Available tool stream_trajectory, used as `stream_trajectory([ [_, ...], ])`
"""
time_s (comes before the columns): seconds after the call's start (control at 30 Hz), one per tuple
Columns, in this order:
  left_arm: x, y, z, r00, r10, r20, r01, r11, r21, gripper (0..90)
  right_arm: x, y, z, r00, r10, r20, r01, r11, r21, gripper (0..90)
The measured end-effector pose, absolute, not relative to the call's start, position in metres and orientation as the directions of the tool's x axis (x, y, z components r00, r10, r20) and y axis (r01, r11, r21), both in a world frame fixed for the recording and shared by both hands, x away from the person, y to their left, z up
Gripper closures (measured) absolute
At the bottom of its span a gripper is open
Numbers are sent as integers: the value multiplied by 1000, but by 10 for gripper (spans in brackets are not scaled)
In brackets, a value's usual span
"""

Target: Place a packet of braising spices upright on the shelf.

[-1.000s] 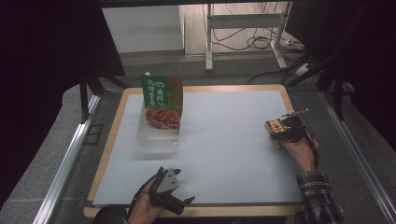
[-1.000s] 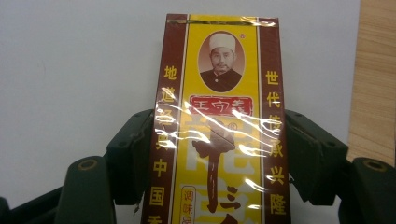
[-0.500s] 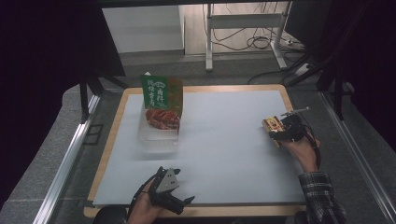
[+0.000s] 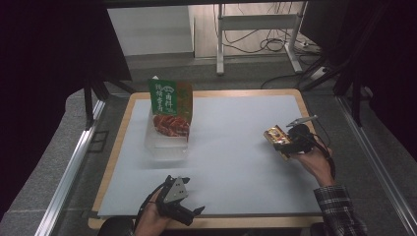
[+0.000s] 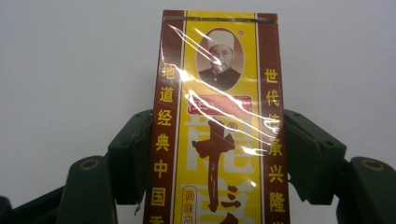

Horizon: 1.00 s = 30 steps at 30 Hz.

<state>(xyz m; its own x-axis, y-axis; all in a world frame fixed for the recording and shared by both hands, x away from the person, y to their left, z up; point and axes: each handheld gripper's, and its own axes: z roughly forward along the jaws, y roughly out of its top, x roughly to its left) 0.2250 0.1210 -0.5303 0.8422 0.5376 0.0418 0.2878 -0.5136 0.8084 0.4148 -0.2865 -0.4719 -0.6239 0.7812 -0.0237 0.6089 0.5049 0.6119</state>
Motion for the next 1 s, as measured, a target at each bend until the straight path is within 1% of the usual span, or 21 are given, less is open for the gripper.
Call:
stream_trajectory([
  [0.27,225,121,-530,843,536,41,288,-513,809,0,400,-263,-472,-716,698,-14,547,574,609,318],
  [0.33,225,121,-530,843,536,41,288,-514,808,0,396,-255,-473,-748,663,-11,524,602,603,318],
  [0.5,225,121,-530,843,536,41,287,-514,809,0,393,-241,-482,-793,609,-25,484,655,580,317],
  [0.6,225,121,-530,844,535,41,286,-513,809,0,394,-237,-494,-807,590,-32,479,685,549,317],
  [0.7,225,121,-530,844,535,42,286,-514,809,0,395,-237,-498,-808,588,-45,478,697,534,315],
  [0.73,225,121,-530,844,535,42,286,-514,808,0,396,-238,-501,-806,591,-31,494,701,515,308],
  [0.8,225,121,-530,845,534,42,286,-516,808,0,397,-238,-503,-805,593,-29,498,701,510,304],
  [0.93,225,120,-531,845,533,43,286,-518,806,0,399,-240,-503,-799,601,-13,509,688,518,255],
  [1.0,225,120,-531,845,534,42,287,-518,806,0,400,-240,-501,-792,611,13,528,673,519,220],
])
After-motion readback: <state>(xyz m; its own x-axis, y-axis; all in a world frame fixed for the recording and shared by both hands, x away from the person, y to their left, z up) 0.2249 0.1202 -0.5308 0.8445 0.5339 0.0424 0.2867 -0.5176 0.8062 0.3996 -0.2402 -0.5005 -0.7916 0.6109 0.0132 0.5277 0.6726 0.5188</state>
